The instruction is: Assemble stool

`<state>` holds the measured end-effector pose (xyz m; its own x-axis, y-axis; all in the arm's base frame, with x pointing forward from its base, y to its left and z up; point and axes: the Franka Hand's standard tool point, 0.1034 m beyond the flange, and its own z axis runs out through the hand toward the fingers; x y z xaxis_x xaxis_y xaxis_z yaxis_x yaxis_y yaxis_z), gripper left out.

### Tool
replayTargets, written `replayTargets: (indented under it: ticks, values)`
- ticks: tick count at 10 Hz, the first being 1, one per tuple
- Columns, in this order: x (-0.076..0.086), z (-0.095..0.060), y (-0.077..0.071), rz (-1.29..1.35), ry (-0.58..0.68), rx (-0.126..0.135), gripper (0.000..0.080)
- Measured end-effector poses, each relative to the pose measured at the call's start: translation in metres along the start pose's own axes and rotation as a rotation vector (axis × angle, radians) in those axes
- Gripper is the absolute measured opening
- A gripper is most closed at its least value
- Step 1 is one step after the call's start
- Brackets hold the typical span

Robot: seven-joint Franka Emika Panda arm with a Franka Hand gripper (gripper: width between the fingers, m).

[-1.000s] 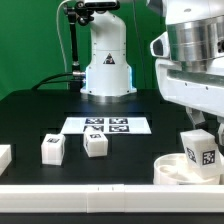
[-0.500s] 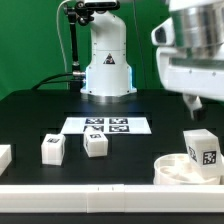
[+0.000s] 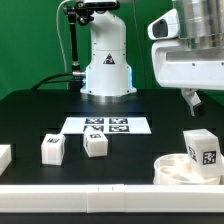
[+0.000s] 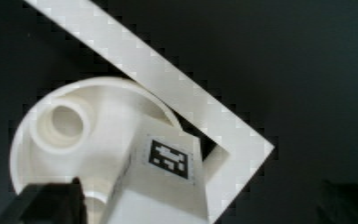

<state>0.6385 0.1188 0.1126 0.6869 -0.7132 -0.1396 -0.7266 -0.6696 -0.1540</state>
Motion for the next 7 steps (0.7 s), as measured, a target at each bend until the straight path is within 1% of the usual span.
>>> replayTargets:
  ticks: [1,2,3,4,7]
  values:
    - [-0.0004,0.0016,0.001,-0.172,0.014,-0.027,0.0649]
    - [0.0008,-0.0013,0.0001,-0.367,0.026,-0.056,0.0649]
    - [0.0004,-0.0059,-0.0032,-0.488,0.027,-0.088,0.0649]
    - [0.0012,-0.0076,-0.0056,-0.602,0.029,-0.094,0.0649]
    - [0.0021,-0.0066,-0.0033,-0.832,0.016,-0.1,0.0649]
